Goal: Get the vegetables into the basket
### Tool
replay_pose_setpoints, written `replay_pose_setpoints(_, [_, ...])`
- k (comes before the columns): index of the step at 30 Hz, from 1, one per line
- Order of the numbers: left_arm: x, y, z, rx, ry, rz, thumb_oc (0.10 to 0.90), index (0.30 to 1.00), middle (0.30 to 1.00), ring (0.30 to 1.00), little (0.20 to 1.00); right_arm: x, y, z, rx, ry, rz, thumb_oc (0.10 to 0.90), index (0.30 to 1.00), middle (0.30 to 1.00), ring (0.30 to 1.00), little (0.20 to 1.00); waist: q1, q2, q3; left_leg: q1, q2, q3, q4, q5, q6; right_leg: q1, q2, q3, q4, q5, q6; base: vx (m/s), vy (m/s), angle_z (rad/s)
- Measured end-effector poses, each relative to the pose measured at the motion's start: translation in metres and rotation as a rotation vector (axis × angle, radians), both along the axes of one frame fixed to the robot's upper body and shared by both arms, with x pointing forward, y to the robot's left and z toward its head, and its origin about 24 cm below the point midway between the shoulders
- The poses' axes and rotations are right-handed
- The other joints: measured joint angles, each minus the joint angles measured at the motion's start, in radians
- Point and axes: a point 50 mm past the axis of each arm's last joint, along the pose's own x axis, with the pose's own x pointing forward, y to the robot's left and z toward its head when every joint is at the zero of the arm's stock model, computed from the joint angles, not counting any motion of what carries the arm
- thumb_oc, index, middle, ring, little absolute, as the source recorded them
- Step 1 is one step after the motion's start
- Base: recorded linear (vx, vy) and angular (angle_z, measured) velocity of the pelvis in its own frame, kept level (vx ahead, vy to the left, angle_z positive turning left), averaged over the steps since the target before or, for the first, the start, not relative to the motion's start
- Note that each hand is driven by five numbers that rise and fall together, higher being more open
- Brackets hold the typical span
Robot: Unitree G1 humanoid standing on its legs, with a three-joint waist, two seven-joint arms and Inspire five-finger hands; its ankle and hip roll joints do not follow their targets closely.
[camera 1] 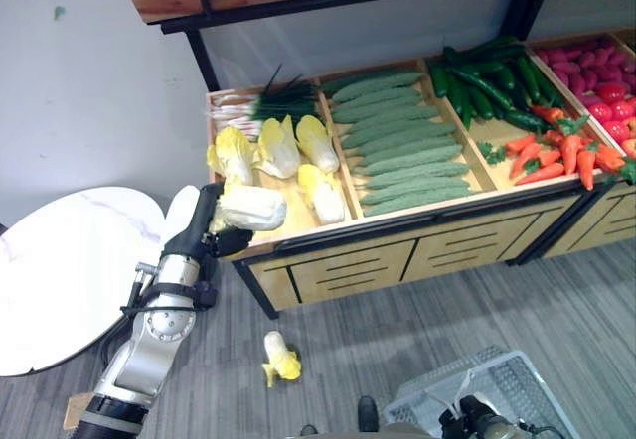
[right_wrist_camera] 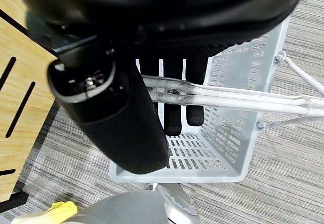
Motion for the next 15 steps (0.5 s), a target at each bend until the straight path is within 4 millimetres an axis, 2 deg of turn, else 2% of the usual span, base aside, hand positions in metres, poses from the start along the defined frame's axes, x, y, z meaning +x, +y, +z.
replay_pose_setpoints(5, [-0.0052,-0.0036,-0.0088,-0.127,0.051,-0.020,0.400,0.300,0.300,0.300,0.300,-0.0051,-0.0006,-0.0010,-0.001,0.014,-0.008,0.400,0.300,0.300,0.300,0.300,0.017,-0.005,-0.003,0.012,0.001,-0.014,-0.002,0.000,0.000,0.017,-0.001,-0.012,0.000,-0.005,-0.001,-0.02,0.035,0.08])
replay_pose_setpoints(15, [-0.0054,-0.0041,-0.0101,-0.181,0.073,-0.040,0.400,0.300,0.300,0.300,0.300,-0.0099,-0.0020,-0.0017,-0.003,0.024,-0.026,0.400,0.300,0.300,0.300,0.300,0.017,-0.013,-0.007,0.020,0.000,-0.023,-0.002,-0.003,0.004,0.028,-0.002,-0.020,0.000,-0.010,0.006,-0.02,0.065,0.03])
